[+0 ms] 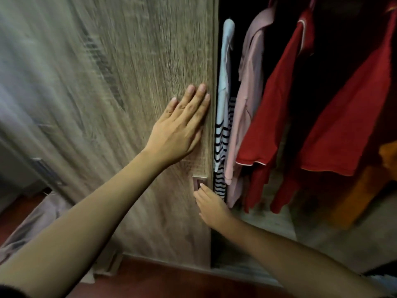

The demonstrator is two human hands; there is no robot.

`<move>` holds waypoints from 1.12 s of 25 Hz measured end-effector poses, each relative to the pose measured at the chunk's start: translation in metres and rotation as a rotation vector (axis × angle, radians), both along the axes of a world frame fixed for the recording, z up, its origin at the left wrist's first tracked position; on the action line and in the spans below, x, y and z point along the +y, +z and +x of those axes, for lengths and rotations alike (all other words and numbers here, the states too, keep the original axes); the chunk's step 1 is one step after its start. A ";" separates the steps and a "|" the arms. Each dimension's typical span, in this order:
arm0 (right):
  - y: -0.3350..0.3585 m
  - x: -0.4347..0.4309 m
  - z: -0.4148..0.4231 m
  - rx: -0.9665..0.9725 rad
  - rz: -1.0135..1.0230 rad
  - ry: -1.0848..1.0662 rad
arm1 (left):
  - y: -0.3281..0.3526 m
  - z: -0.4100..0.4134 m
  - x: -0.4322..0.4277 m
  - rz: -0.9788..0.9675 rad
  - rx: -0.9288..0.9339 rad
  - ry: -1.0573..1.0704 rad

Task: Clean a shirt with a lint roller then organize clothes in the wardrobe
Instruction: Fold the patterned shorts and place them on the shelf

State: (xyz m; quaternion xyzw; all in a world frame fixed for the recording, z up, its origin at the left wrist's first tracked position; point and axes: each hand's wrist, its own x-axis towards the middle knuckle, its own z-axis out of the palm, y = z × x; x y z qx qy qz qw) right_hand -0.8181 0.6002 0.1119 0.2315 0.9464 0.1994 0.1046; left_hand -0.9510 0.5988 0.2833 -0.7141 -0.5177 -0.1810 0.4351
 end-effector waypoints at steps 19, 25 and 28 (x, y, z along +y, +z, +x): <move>-0.001 0.017 0.166 -0.219 0.208 -0.184 | -0.014 0.179 0.055 0.190 0.018 -0.278; -0.002 0.024 0.289 -0.197 0.208 -0.310 | -0.013 0.295 0.078 0.196 0.077 -0.336; 0.004 0.029 0.343 -0.207 0.196 -0.350 | -0.013 0.351 0.087 0.180 0.079 -0.342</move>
